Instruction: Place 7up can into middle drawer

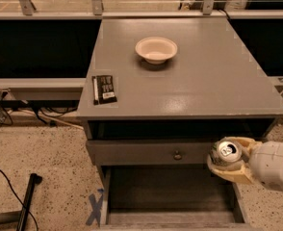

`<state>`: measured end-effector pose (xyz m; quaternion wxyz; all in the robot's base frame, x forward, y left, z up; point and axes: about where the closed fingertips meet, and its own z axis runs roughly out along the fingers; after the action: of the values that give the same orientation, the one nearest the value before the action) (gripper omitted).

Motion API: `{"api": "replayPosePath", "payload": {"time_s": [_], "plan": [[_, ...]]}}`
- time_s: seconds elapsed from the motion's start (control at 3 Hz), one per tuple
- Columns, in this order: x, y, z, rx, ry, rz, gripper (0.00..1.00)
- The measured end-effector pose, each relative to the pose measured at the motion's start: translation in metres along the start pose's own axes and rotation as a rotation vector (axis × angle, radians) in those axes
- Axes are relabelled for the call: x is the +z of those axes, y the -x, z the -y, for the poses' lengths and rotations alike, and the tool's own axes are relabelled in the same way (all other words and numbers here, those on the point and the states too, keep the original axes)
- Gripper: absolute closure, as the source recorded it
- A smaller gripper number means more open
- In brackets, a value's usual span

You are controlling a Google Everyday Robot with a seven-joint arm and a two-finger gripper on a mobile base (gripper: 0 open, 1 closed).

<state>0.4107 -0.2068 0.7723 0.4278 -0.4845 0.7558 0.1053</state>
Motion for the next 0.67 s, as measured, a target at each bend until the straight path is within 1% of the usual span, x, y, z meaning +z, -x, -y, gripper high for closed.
{"api": "replayPosePath", "payload": {"time_s": [0.33,0.67], "plan": [[0.025,-0.032,-0.020,0.067,-0.004,0.056,1.00],[0.059,-0.087,-0.054,0.120,-0.017,0.140,1.00]]}}
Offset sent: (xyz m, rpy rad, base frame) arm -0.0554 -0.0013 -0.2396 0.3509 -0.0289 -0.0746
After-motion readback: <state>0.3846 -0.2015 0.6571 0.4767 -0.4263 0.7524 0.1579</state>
